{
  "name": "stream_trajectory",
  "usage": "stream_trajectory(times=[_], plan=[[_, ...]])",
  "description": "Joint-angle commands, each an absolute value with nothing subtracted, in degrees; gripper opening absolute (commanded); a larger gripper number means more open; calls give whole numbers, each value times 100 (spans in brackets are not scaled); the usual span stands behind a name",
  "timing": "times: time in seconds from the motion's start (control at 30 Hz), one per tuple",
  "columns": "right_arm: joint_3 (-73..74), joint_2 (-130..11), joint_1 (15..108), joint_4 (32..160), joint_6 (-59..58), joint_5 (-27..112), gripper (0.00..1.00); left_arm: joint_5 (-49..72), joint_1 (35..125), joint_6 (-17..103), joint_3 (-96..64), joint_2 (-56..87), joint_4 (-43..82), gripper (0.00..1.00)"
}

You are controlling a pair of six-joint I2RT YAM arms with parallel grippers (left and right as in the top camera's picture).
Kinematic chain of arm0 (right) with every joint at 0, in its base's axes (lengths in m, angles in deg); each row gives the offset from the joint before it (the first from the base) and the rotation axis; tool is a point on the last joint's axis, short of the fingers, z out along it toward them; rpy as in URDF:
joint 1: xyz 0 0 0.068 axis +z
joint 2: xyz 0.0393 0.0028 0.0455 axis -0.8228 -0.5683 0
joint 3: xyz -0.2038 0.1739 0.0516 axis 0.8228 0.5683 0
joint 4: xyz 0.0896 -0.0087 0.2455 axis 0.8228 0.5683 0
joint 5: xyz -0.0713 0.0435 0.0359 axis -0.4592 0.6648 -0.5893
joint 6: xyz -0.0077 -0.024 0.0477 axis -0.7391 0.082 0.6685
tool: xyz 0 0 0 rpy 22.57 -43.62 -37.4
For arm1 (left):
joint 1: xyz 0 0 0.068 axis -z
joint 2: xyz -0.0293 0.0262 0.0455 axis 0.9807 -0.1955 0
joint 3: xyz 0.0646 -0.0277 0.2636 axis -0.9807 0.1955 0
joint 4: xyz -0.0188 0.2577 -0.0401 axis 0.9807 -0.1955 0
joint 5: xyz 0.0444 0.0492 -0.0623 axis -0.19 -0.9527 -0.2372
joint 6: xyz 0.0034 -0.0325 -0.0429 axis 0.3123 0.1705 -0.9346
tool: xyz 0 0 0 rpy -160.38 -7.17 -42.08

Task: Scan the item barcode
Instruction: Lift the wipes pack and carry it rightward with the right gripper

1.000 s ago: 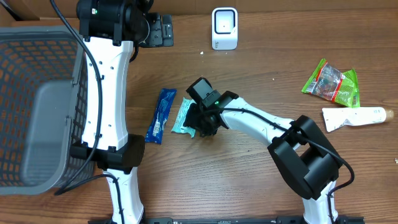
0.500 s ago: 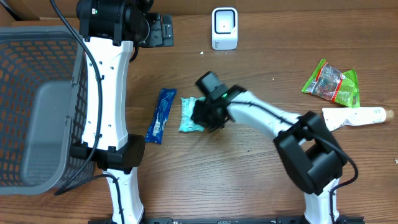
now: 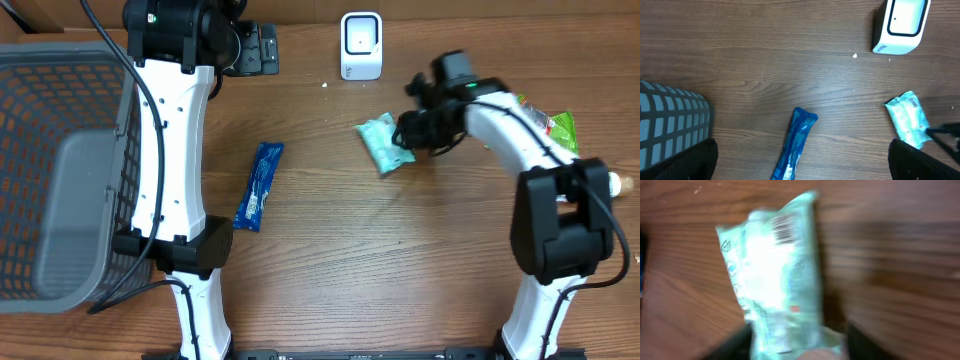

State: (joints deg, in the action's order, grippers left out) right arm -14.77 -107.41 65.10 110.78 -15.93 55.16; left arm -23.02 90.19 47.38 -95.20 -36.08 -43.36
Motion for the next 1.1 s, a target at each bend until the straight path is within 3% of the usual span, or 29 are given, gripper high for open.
stream_trajectory(times=[0.0, 0.1, 0.2, 0.3, 0.33, 0.4, 0.53, 0.7, 0.87, 0.93, 1.07], plan=[[-1706, -10757, 6298, 11045, -1295, 5701, 89, -2374, 8962, 4738, -9559, -3647, -4342, 100], [-1697, -10757, 6108, 11226, 337, 6040, 99, -2374, 8962, 4738, -9559, -3647, -4342, 100], [-1623, -10759, 6078, 11703, 1926, 6193, 100, -2374, 8962, 4738, -9559, -3647, -4342, 100], [-1457, -10759, 6274, 11795, 2530, 6252, 100, -2372, 8962, 4738, -9559, -3647, -4342, 100], [-1400, -10759, 6355, 11760, 2650, 6248, 98, -2374, 8962, 4738, -9559, -3647, -4342, 100], [-1228, -10759, 6567, 11578, 2997, 6138, 73, -2372, 8962, 4738, -9559, -3647, -4342, 100], [-998, -10768, 6862, 11145, 3555, 5457, 70, -2372, 8962, 4738, -9559, -3647, -4342, 100], [-766, -10770, 7076, 10468, 3557, 4842, 63, -2374, 8962, 4738, -9559, -3647, -4342, 100], [-740, -10768, 7039, 10271, 3141, 4709, 33, -2374, 8962, 4738, -9559, -3647, -4342, 100], [-740, -10768, 6963, 10182, 2796, 4779, 25, -2374, 8962, 4738, -9559, -3647, -4342, 100], [-773, -10768, 6700, 9828, 1406, 5142, 25, -2372, 8962, 4738, -9559, -3647, -4342, 100]])
